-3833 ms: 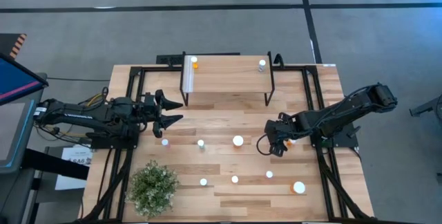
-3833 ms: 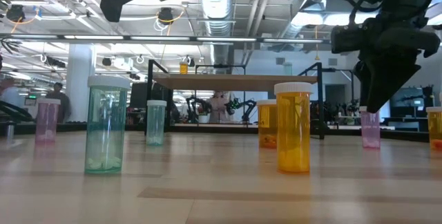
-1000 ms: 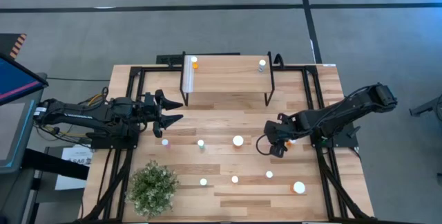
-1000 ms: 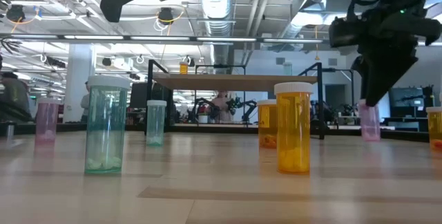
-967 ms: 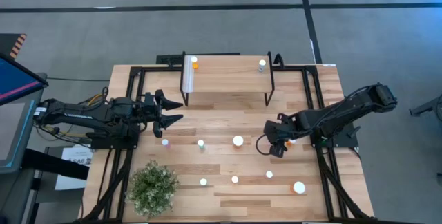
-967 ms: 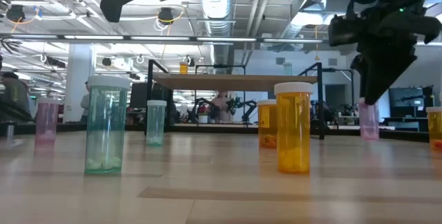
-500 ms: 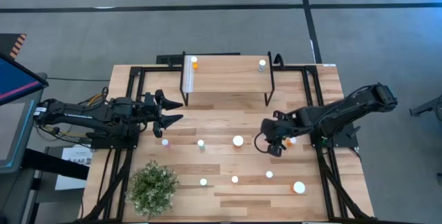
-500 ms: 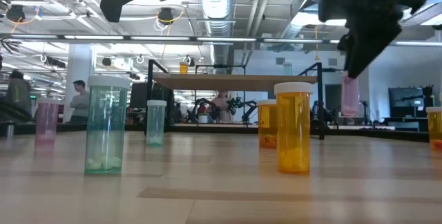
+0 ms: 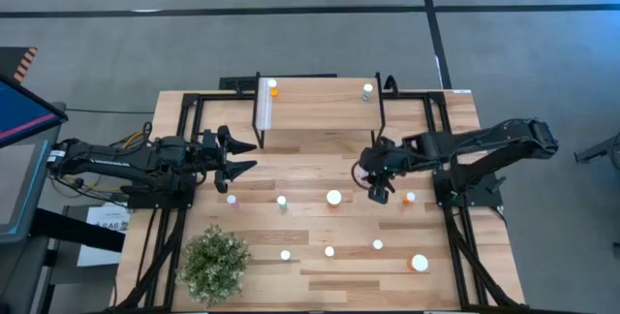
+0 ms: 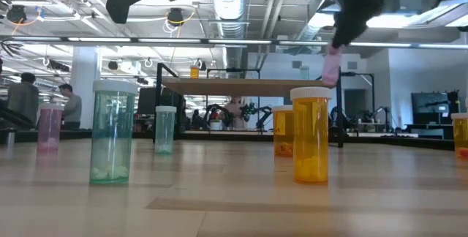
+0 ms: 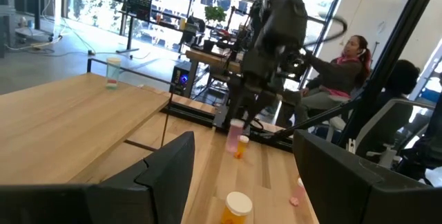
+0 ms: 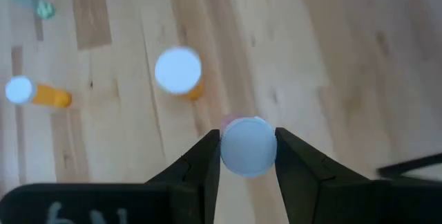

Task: Pick and place medicine bottles onto shelf by color
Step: Put the pink pill bottle on the shelf

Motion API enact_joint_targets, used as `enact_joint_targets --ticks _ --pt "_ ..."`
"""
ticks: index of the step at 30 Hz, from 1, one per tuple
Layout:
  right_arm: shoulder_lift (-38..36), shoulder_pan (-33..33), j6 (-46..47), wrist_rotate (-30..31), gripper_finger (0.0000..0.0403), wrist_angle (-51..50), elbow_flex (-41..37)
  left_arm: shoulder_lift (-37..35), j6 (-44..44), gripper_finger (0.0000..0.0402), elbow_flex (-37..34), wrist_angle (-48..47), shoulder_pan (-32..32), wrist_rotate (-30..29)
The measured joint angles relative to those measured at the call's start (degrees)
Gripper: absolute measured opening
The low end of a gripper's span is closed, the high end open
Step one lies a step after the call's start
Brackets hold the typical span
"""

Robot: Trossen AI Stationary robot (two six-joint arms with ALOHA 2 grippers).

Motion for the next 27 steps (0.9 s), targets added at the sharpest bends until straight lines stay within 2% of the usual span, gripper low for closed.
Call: enact_joint_targets --ticks 7,18,24,27 --pt "0.0 -6.5 -6.1 0.0 0.0135 -2.3 7.0 0.0 0.0 0.0233 0.0 0.0 0.0 0.0" --pt "0.0 -23.3 -12.3 -0.1 0.0136 -4.5 14.7 0.0 0.0 0.0233 0.0 0.0 0.0 0.0" --pt "0.0 -31.8 -14.2 -5.9 0.014 -5.4 15.1 0.0 0.0 0.0233 0.0 0.0 0.0 0.0" --pt "0.0 -34.4 -15.3 -6.3 0.014 -6.9 15.1 0.0 0.0 0.0233 0.0 0.0 0.0 0.0"
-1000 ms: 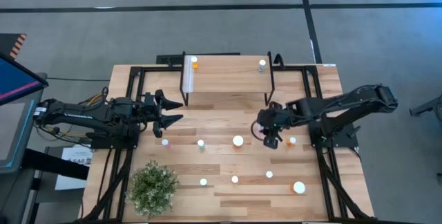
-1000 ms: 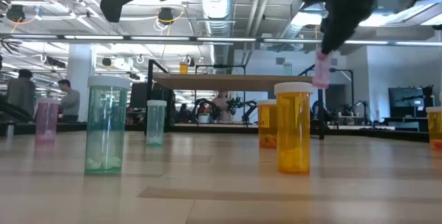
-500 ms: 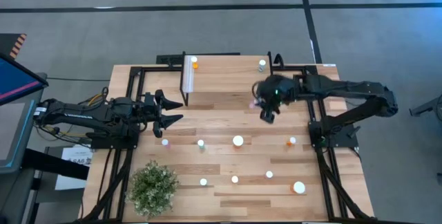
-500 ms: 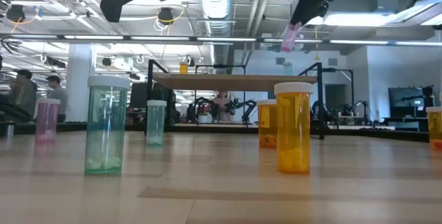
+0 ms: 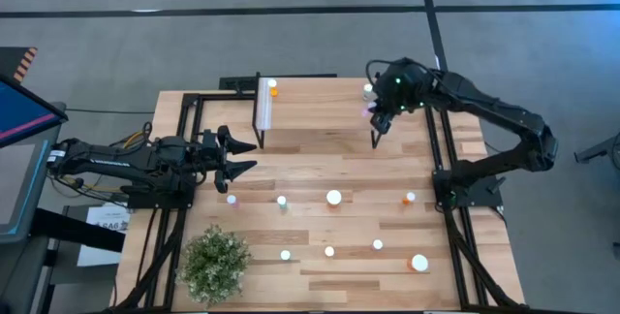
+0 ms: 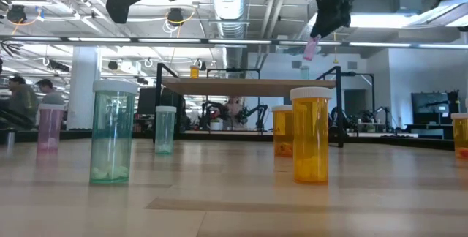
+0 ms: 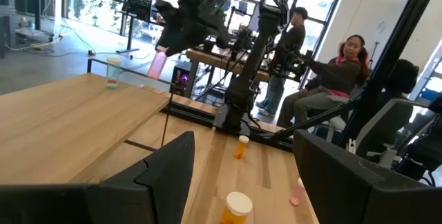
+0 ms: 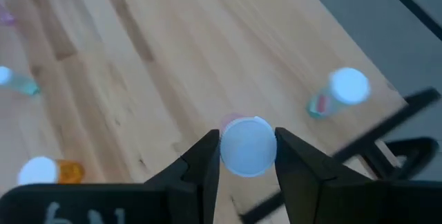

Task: Pick and place medicine bottles onto shelf by color
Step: Put the pink pill bottle on the shelf

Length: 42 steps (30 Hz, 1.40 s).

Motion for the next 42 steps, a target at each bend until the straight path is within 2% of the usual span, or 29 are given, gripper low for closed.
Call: enact_joint_targets --ticks 8,23,42 --pt "0.3 -2.1 -0.4 -2.9 0.0138 -0.3 0.0 0.0 0.0 0.0233 0.0 0.0 0.0 -0.1" --pt "7.1 -2.8 -2.1 -2.7 0.0141 -0.3 0.0 0.0 0.4 0.0233 0.0 0.0 0.0 -0.2" --pt "7.6 -5.7 -2.9 -1.1 0.0145 -0.3 0.0 0.0 0.5 0.0233 0.0 0.0 0.0 -0.2"
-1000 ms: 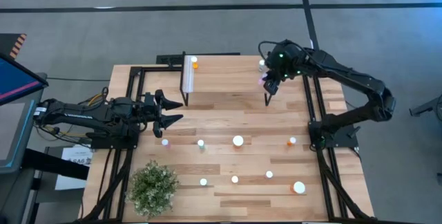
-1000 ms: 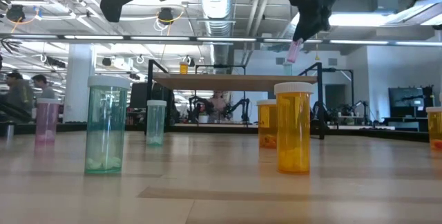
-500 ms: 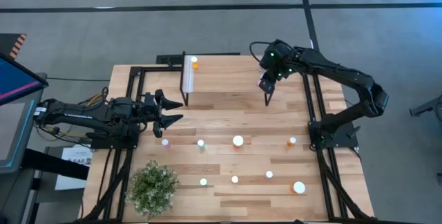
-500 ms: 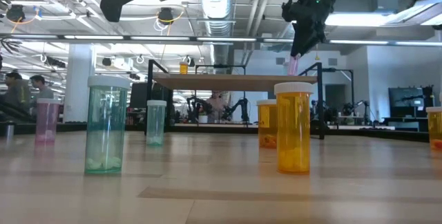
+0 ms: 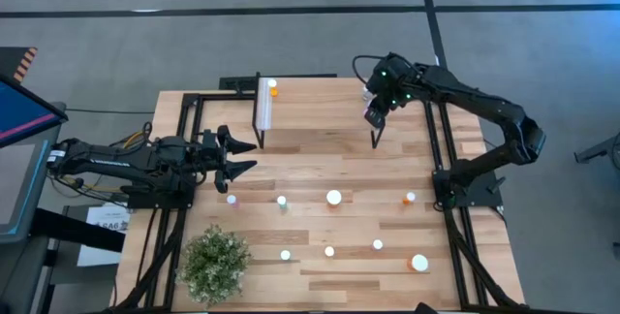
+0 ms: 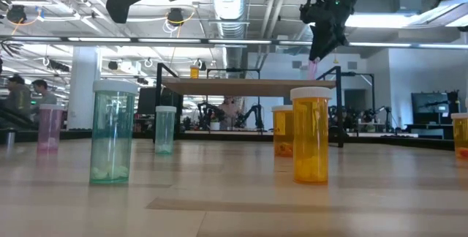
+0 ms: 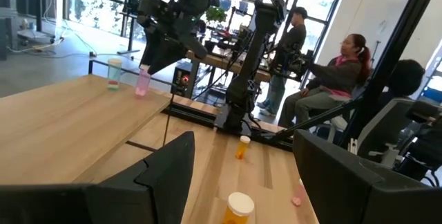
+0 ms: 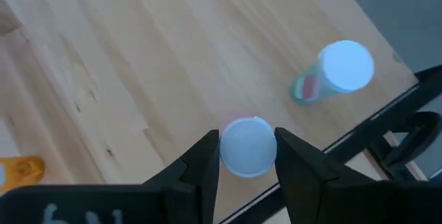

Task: Pick and place medicine bottles onto shelf by color
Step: Put the pink pill bottle on the shelf

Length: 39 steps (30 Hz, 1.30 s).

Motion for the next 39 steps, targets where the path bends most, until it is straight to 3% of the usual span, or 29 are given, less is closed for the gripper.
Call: enact_joint_targets --ticks 39 --pt "2.6 0.2 1.0 -0.1 0.0159 1.0 0.0 0.0 0.0 0.0233 0.0 0.2 0.0 0.0"
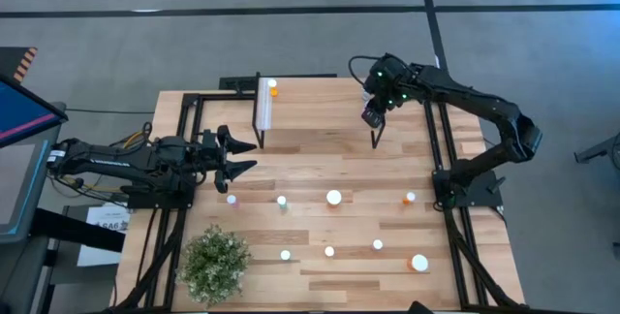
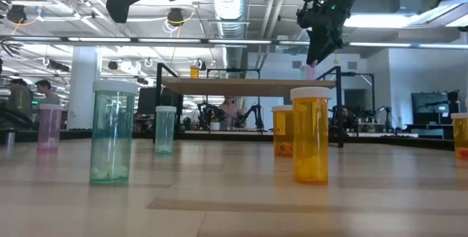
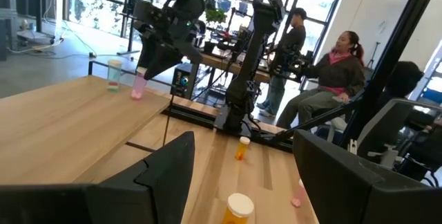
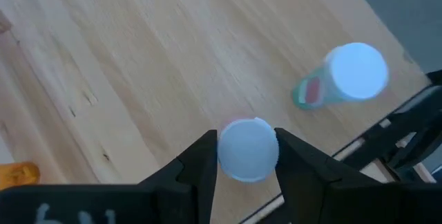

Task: Pick and place medicine bottles onto shelf by color
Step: Put the pink pill bottle on the shelf

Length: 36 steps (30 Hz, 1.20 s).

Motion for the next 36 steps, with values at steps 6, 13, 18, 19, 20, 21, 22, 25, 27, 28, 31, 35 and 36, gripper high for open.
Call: enact_joint_targets --ticks 6,13,18,19,20,21,22,25,27,28,31,35,36 --pt "3.0 0.5 -0.9 0.0 0.0159 -0.2 -0.1 0.0 0.0 0.0233 0.0 -0.2 0.0 0.0" --pt "2.0 -0.2 -1.2 0.0 0.0159 -0.2 -0.1 0.0 0.0 0.0233 0.0 -0.2 0.0 0.0" --pt "0.5 -0.1 -1.0 0.0 0.0161 0.0 -0.1 0.0 0.0 0.0233 0.0 -0.2 0.0 0.0" --pt "0.2 -0.1 -1.0 0.0 0.0163 -0.1 -0.1 0.0 0.0 0.0233 0.0 -0.2 0.0 0.0" --pt "0.0 -0.1 -1.0 0.1 0.0165 -0.1 -0.1 0.0 0.0 0.0233 0.0 -0.2 0.0 0.0" --pt "-0.1 -0.1 -1.0 0.1 0.0168 -0.1 -0.1 0.0 0.0 0.0233 0.0 -0.2 0.0 0.0" --pt "-0.2 -0.1 -1.0 0.1 0.0171 0.0 -0.1 0.0 0.0 0.0233 0.0 -0.2 0.0 0.0" --pt "-0.2 -0.1 -1.0 0.1 0.018 -0.1 -0.1 0.0 0.0 0.0233 0.0 -0.2 0.0 0.0" --pt "-0.2 -0.1 -1.0 0.0 0.0187 0.0 -0.1 0.0 0.0 0.0233 0.0 -0.2 0.0 0.0" --pt "-0.2 -0.1 -1.0 0.1 0.019 0.0 -0.1 0.0 0.0 0.0233 0.0 -0.2 0.0 0.0" --pt "-0.2 0.2 -0.7 0.1 0.0197 0.1 -0.1 0.0 0.0 0.0233 0.0 -0.2 0.0 0.0" --pt "-0.2 0.2 -0.6 0.1 0.0204 -0.1 -0.1 0.0 0.0 0.0233 0.0 -0.2 0.0 0.0" --pt "-0.2 0.2 -0.6 0.1 0.0206 0.0 -0.1 0.0 0.0 0.0233 0.0 -0.2 0.0 0.0"
